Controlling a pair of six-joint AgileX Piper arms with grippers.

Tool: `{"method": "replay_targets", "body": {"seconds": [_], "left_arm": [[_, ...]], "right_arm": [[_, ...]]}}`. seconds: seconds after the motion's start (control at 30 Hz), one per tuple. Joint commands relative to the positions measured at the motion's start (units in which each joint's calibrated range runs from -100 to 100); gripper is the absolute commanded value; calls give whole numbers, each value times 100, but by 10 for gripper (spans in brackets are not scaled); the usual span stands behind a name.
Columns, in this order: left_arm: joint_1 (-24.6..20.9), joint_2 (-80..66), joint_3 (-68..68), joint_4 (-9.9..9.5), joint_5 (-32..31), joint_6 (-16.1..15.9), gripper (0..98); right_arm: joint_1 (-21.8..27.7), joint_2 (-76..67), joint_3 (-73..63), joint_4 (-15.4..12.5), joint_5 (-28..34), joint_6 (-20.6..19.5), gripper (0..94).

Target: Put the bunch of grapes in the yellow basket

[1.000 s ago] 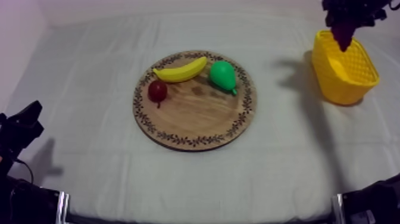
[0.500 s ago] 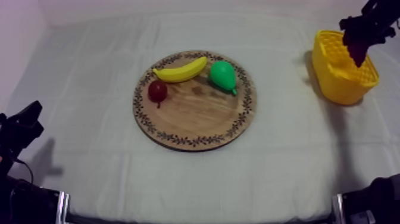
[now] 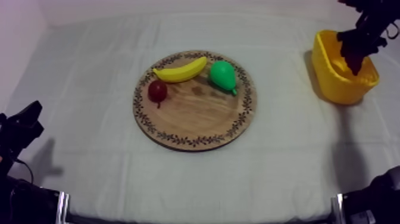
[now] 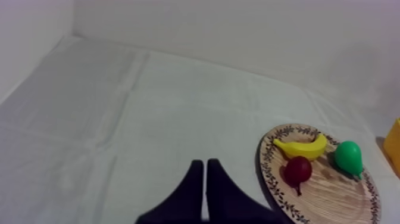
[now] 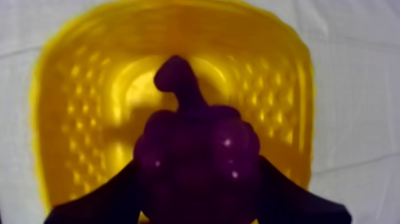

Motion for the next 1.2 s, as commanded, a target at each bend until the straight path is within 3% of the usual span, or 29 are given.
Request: {"method": "replay_targets", "body": {"seconds": [0.0, 0.23, 0.33, 0.67, 1.17], "left_arm": [[0, 0, -3, -1, -3, 0, 1], [0, 0, -3, -1, -3, 0, 1], [0, 0, -3, -1, -3, 0, 1], [0, 0, -3, -1, -3, 0, 1], [0, 0, -3, -1, -3, 0, 1]], "right_arm": [[7, 101, 48, -21, -37, 35, 514], [-62, 237, 235, -32, -281, 89, 735], [-111, 175, 339, -52, -412, 94, 779], [-168, -831, 845, -15, -858, -35, 732], [-303, -3416, 2515, 220, -1614, -422, 577]]}}
